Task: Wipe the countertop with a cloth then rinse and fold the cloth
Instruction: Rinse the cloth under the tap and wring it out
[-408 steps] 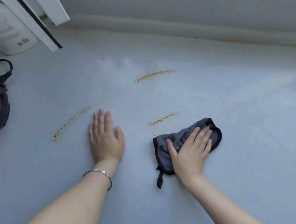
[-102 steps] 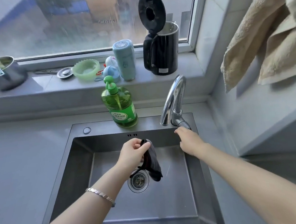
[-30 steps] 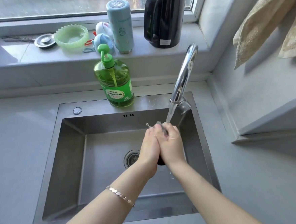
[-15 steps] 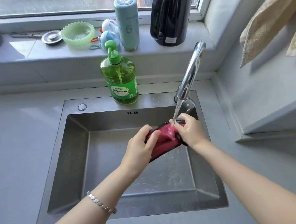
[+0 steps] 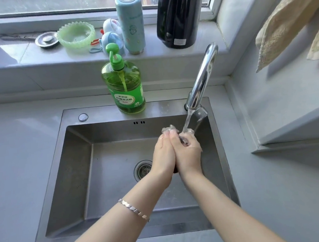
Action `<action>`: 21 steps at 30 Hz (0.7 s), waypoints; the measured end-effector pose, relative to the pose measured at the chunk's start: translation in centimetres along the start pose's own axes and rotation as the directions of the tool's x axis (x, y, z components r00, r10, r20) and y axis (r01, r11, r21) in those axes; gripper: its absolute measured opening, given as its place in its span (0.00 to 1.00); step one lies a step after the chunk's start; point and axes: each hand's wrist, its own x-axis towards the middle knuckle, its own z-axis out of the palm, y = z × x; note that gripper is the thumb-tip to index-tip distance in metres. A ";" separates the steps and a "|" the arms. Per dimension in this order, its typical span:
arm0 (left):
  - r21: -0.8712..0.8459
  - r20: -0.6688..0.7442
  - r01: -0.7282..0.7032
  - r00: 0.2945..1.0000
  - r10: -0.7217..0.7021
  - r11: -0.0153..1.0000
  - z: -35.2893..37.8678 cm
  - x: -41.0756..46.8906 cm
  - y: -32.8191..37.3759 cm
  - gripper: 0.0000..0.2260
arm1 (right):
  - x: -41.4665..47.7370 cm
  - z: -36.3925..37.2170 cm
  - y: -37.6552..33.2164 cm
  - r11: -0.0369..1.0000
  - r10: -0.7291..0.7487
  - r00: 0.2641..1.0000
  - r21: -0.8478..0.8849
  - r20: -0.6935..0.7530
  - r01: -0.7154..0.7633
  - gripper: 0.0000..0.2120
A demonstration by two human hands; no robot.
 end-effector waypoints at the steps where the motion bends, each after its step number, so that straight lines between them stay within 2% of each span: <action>1: 0.031 -0.010 -0.024 1.000 0.024 0.999 -0.2 -0.1 -0.2 0.14 | 0.5 0.1 0.0 1.000 0.002 1.000 -0.023 -0.004 -0.002 0.12; 6: 0.327 0.039 -0.184 0.983 0.181 0.927 -1.6 -0.5 -0.2 0.16 | 3.2 -0.3 -0.1 0.970 -0.066 0.996 -0.229 0.064 0.079 0.21; 9: 0.531 0.047 -0.265 0.957 0.285 0.805 -2.9 -1.0 0.9 0.17 | 4.2 -0.6 0.3 0.964 -0.073 0.987 -0.244 0.143 0.107 0.21; 11: 0.549 0.028 -0.313 0.934 0.357 0.775 -3.7 -1.3 1.4 0.17 | 4.9 -1.3 0.4 0.955 -0.072 0.982 -0.271 0.177 0.119 0.18; 13: 0.527 -0.028 -0.316 0.921 0.388 0.789 -4.3 -1.3 1.4 0.17 | 6.1 -2.3 0.5 0.939 -0.082 0.986 -0.319 0.145 0.126 0.17; 15: 0.486 -0.119 -0.247 0.932 0.343 0.838 -4.6 -0.6 1.1 0.16 | 6.2 -3.2 0.1 0.932 -0.081 0.992 -0.344 0.099 0.111 0.19; 18: 0.305 -0.276 -0.041 0.952 0.129 0.951 -3.8 1.2 0.7 0.12 | 3.2 -3.4 -1.0 0.967 -0.046 0.986 -0.242 0.159 0.084 0.19; 19: 0.221 -0.278 0.021 0.960 0.042 0.975 -3.0 1.7 0.5 0.12 | 1.7 -2.9 -1.3 0.981 -0.031 0.973 -0.180 0.227 0.073 0.18; 21: 0.052 -0.173 0.123 0.978 -0.112 0.991 -1.5 2.1 0.2 0.11 | -0.6 -1.7 -1.2 0.993 0.019 0.954 -0.115 0.300 0.017 0.16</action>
